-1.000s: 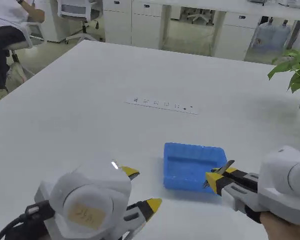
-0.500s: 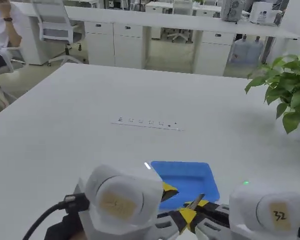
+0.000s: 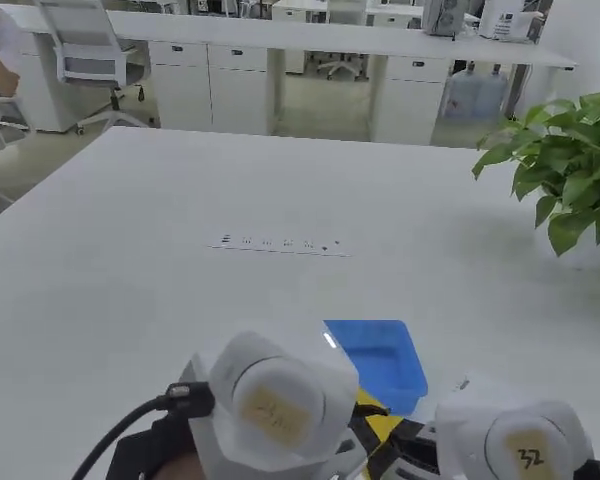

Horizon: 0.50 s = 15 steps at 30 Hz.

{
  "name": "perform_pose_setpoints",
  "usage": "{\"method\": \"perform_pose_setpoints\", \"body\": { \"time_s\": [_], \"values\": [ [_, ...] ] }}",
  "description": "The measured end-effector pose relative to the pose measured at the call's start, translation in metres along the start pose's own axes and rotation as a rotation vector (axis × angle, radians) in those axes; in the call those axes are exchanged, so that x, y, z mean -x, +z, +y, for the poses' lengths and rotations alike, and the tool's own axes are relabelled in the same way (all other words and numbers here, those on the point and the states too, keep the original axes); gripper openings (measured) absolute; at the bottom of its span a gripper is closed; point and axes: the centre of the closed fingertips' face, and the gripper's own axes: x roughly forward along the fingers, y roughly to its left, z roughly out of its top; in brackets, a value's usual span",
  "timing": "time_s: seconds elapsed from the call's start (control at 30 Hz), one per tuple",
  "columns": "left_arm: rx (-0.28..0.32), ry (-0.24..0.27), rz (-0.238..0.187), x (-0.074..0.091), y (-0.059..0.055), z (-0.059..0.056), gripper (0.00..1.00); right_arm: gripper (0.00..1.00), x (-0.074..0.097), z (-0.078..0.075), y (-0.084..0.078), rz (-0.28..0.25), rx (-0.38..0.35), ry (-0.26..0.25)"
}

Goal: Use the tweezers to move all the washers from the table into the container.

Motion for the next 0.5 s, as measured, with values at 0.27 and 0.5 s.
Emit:
{"method": "perform_pose_setpoints", "body": {
  "time_s": [0.27,0.5],
  "values": [
    [-0.059,-0.057,0.029,-0.002,-0.016,-0.001,0.00,0.06,-0.004,-0.004,-0.016,0.045,0.075,-0.020],
    [-0.169,-0.174,0.088,-0.015,-0.050,-0.011,0.00,0.09,-0.011,-0.007,-0.046,0.126,0.138,-0.038]
  ]
}}
